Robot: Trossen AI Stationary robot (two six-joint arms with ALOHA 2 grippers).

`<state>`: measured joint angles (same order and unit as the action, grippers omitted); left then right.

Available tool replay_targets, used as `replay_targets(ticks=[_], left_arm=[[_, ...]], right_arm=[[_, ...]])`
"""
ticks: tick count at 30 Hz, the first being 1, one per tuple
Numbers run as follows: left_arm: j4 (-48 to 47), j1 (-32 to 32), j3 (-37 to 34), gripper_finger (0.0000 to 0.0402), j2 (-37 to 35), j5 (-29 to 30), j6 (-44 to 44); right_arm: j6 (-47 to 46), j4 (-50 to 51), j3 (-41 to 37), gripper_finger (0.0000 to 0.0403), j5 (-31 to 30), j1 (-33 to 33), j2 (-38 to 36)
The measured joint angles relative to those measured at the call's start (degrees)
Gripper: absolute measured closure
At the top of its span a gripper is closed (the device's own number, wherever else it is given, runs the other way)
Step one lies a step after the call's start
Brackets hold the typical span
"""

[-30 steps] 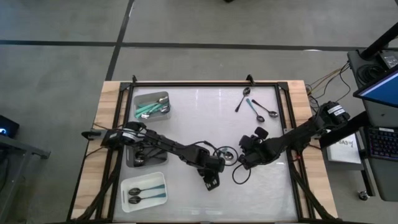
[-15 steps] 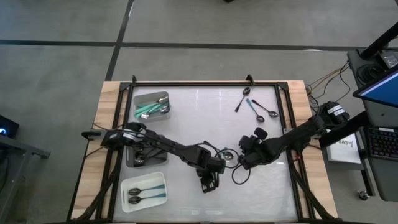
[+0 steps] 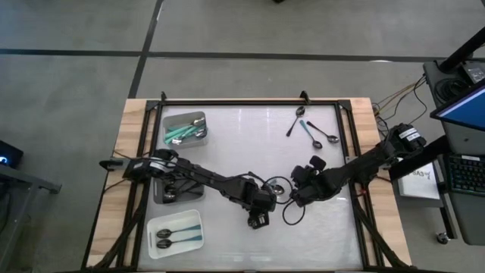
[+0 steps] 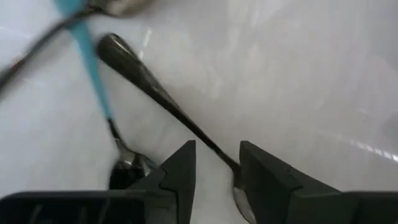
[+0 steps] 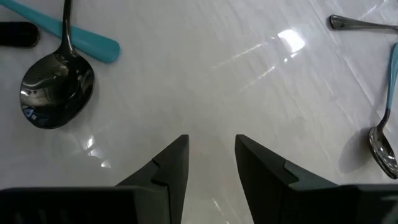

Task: Sort silverware by color (type)
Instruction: Put the black spoon into the black bin

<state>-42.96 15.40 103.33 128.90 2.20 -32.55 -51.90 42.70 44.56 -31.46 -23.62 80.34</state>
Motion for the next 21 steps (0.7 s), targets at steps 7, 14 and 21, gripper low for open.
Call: replay_targets(ticks=[7, 14, 21], left_arm=[[0.9, -0.1, -0.3, 0.0286, 0.2, 3.4, -5.6], [1.6, -0.1, -1.0, 0.0286, 1.8, 4.0, -9.1], [1.9, 0.0, -1.2, 0.0286, 2.8, 4.8, -10.9]], right_arm=[[0.9, 0.0, 0.0, 0.028, 0.0, 0.0, 0.0], [1.6, 0.0, 0.0, 0.028, 0.0, 0.0, 0.0], [2.0, 0.0, 0.0, 0.028, 0.0, 0.0, 0.0]])
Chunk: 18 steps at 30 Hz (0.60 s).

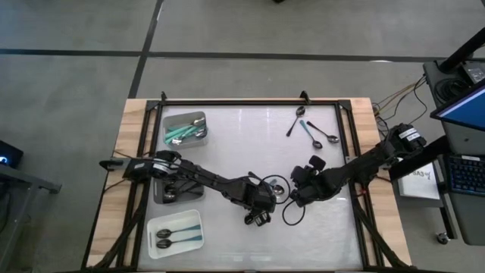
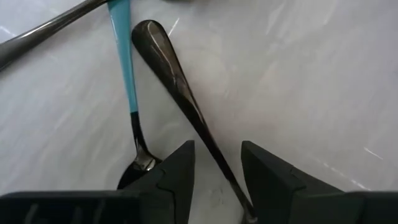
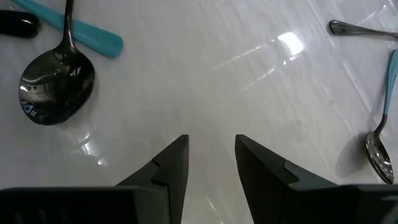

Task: Sort silverware by color (type)
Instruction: Put the black spoon into the black bin

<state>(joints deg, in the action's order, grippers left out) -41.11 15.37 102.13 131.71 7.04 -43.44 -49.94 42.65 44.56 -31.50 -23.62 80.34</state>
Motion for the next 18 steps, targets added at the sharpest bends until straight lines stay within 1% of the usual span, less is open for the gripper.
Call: replay_targets(ticks=[3, 5, 7, 11, 14, 18], left_arm=[[-0.2, 0.0, 0.0, 0.0292, 0.3, 0.0, -0.1], [-0.4, 0.0, 0.0, 0.0307, 0.3, 0.0, 0.0], [-0.7, 0.0, 0.0, 0.033, 0.4, -0.2, 0.3], [-1.0, -0.3, 0.4, 0.0389, 0.5, -1.0, 0.8], [-1.1, -0.3, 0.7, 0.0393, 0.5, -1.2, 0.9], [-5.1, -0.3, 4.3, 0.0398, 1.0, -2.1, 4.1]], right_arm=[[0.0, 0.0, 0.0, 0.028, 0.0, 0.0, 0.0], [0.0, -0.1, 0.0, 0.028, 0.0, 0.0, 0.0], [0.0, -0.1, 0.0, 0.028, 0.0, 0.0, 0.0], [0.0, -0.1, 0.0, 0.028, 0.0, 0.0, 0.0], [0.0, -0.1, 0.0, 0.028, 0.0, 0.0, 0.0], [0.0, -0.1, 0.0, 0.028, 0.2, 0.0, 0.0]])
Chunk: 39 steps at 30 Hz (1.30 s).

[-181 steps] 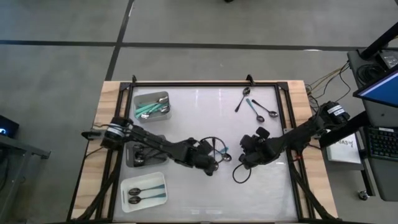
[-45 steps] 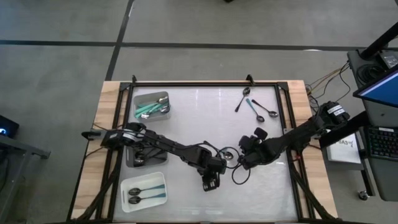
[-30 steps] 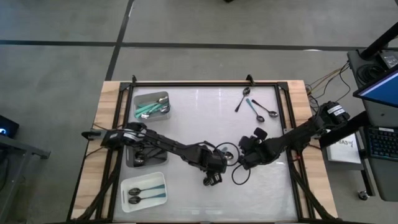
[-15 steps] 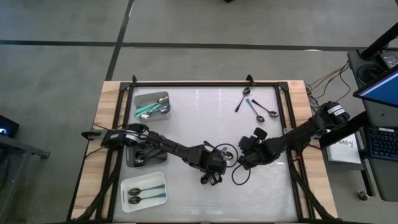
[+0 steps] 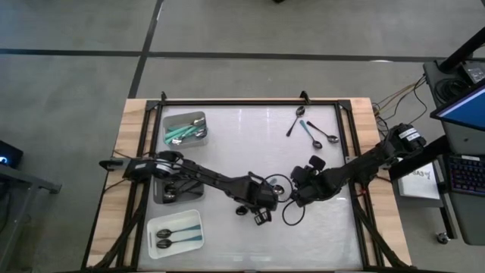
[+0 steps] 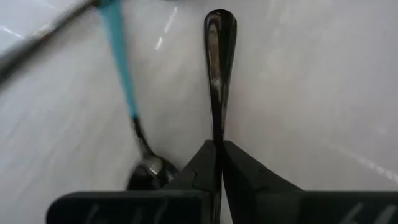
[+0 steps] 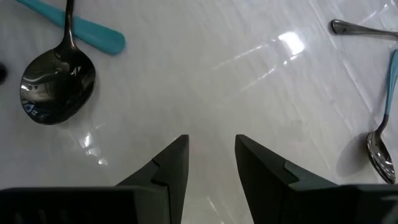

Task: Sort silverware by color (type)
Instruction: Put the black spoon into the black bin

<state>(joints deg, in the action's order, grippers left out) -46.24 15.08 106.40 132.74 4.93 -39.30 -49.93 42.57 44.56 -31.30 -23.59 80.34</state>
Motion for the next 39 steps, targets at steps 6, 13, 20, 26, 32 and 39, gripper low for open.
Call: replay_targets(ticks=[6, 13, 20, 26, 32, 39], left_arm=[[-9.7, 0.1, 10.6, 0.04, -0.1, 0.0, 6.7], [-29.4, 0.8, 22.1, 0.0401, -0.3, 9.1, 11.4], [-43.5, 2.0, 22.4, 0.0401, -1.8, 12.6, 10.5], [-43.7, 4.4, 9.1, 0.0401, -12.4, 9.4, 8.9], [-40.8, 6.5, -13.1, 0.0401, -31.4, 12.5, -4.3], [-27.3, 7.8, -36.9, 0.0402, -52.2, 12.7, -15.2]], right_arm=[[-0.1, 0.1, 0.0, 0.028, 0.3, 0.0, 0.0], [-0.3, 0.1, 0.0, 0.028, 1.7, 0.0, 0.0], [-0.8, 0.1, 0.0, 0.028, 1.8, 0.0, 0.0], [-3.3, 0.5, 0.0, 0.028, 1.8, 0.0, 0.0], [-4.9, 0.3, 0.0, 0.028, 1.8, 0.0, 0.0], [-10.8, 0.0, 0.0, 0.028, 1.8, 0.0, 0.0]])
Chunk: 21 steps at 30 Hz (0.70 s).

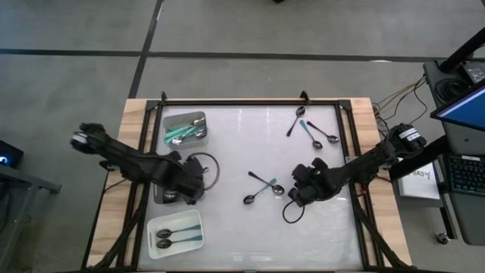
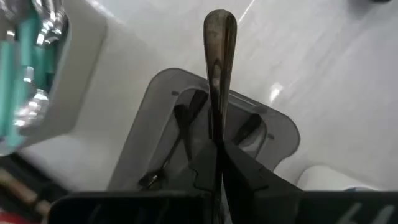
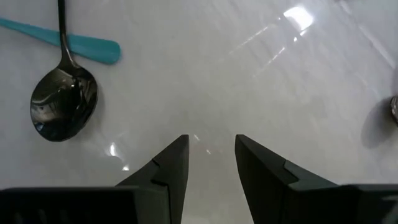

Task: Sort silverware by color (type)
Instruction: Put the black spoon into the black bin

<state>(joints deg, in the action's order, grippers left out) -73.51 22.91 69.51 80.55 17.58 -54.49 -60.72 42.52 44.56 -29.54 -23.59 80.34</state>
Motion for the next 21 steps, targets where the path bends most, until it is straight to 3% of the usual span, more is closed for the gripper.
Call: replay_targets(ticks=[4, 8, 13, 21], left_arm=[[7.2, 0.0, -9.2, 0.0402, -7.6, 0.0, 0.1], [8.4, 0.0, -14.8, 0.0402, -12.1, -1.5, 1.6], [8.4, 0.0, -18.2, 0.0402, -15.6, -5.1, 4.9], [8.4, 0.0, -20.5, 0.0389, -16.0, -5.1, 7.0]], right_arm=[[-1.4, 0.0, 0.0, 0.028, 0.0, 0.0, 0.0], [-0.2, 0.0, 0.0, 0.028, 0.0, 0.0, 0.0], [1.9, 0.0, 0.0, 0.028, 0.0, 0.0, 0.0], [6.3, 0.0, 0.0, 0.028, -0.5, 0.0, 0.0]])
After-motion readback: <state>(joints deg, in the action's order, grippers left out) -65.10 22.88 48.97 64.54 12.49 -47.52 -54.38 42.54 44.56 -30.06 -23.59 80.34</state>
